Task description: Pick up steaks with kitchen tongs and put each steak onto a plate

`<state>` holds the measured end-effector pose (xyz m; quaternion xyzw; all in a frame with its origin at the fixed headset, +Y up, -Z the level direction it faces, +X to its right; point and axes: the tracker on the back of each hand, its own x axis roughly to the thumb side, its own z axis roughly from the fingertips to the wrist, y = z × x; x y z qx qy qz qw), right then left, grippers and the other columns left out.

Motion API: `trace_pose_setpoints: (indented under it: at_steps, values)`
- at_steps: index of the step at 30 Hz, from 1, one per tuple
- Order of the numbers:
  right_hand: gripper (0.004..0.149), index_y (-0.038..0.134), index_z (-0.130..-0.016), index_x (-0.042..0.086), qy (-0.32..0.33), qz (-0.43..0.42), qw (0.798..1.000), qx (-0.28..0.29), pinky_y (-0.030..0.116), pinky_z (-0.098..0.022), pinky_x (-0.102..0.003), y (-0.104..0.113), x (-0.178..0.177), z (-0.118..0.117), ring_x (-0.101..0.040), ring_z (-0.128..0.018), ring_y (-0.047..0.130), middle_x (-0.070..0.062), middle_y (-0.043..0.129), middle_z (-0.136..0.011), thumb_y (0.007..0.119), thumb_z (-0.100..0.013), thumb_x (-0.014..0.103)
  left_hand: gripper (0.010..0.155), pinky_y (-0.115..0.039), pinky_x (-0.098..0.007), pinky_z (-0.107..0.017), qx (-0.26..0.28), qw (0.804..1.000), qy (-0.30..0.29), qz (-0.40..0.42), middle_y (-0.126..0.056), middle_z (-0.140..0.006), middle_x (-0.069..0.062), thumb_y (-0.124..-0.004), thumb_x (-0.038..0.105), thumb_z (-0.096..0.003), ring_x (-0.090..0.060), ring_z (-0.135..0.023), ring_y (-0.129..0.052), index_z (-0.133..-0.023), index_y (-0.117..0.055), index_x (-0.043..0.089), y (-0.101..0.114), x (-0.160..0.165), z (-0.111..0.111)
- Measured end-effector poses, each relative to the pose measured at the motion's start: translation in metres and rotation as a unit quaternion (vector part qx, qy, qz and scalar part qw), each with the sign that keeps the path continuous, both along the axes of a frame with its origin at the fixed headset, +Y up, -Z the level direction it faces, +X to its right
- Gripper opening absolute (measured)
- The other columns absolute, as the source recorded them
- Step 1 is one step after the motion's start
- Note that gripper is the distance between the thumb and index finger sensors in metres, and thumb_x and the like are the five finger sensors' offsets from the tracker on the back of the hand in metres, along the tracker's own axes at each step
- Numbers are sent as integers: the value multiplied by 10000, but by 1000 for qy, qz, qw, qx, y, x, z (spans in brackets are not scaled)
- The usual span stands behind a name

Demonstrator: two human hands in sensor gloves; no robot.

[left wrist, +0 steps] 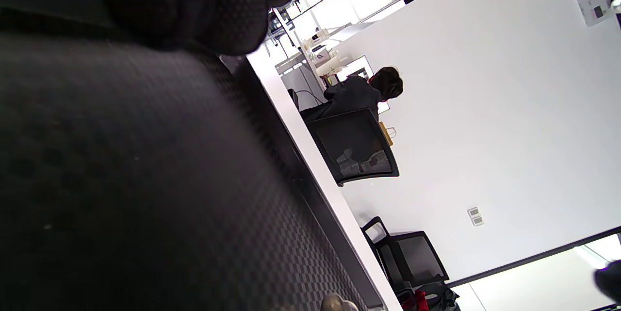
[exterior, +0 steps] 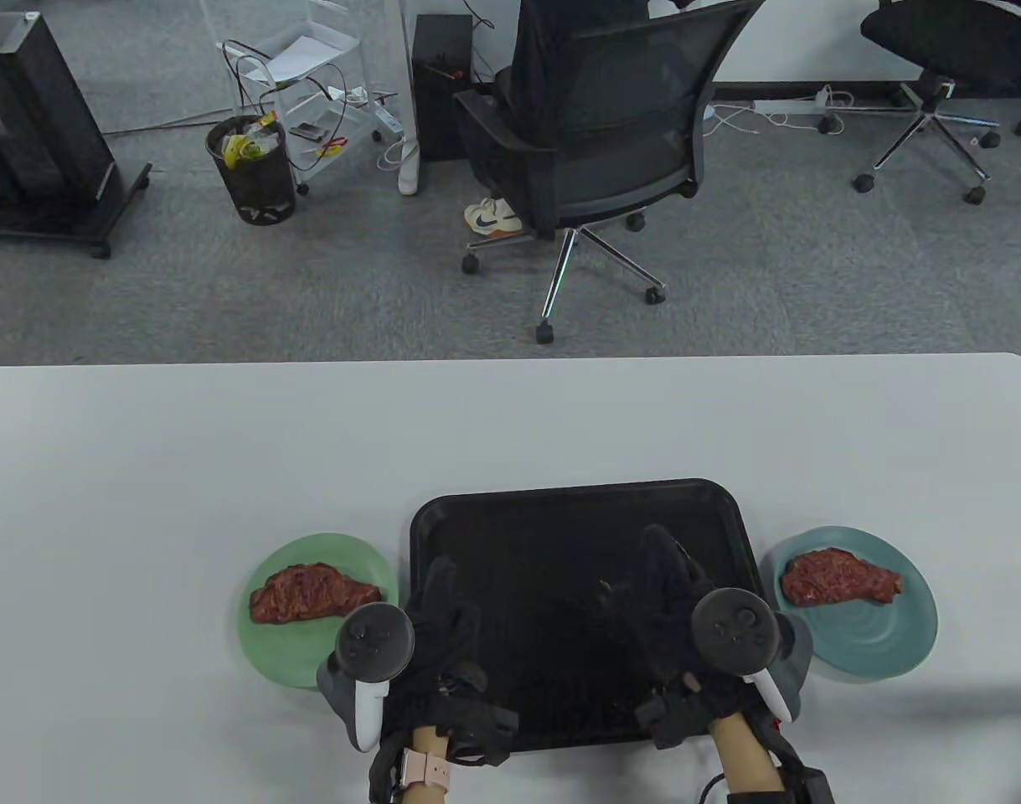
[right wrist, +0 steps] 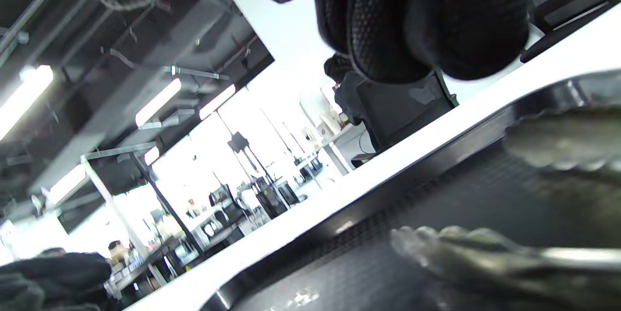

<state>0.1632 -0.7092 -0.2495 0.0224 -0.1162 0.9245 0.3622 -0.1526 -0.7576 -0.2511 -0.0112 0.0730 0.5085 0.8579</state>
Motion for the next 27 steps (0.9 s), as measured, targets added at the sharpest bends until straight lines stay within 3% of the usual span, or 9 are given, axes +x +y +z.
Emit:
trace_pose_setpoints:
  at_steps: [7,27]
  values:
    - [762,450,-1053,122,-8,20,998,-52,806,-397,-512,-13,21,-2,-456,-638,843,-251,735,-894,691,-446,514,676,-823,-394,-422,1,1000,-6,-9,-581,-940,-219,-688,326,-463,-396,-660,-830,-1078,-446,178,1,3,0]
    - [758,472,-1047,99,-8,38,997,-74,810,-383,-505,-24,24,-7,-457,-621,851,-258,746,-880,691,-448,507,679,-821,-397,-424,-2,1000,-12,-21,-578,-942,-218,-689,326,-463,-399,-663,-827,-1079,-445,179,-5,6,-4]
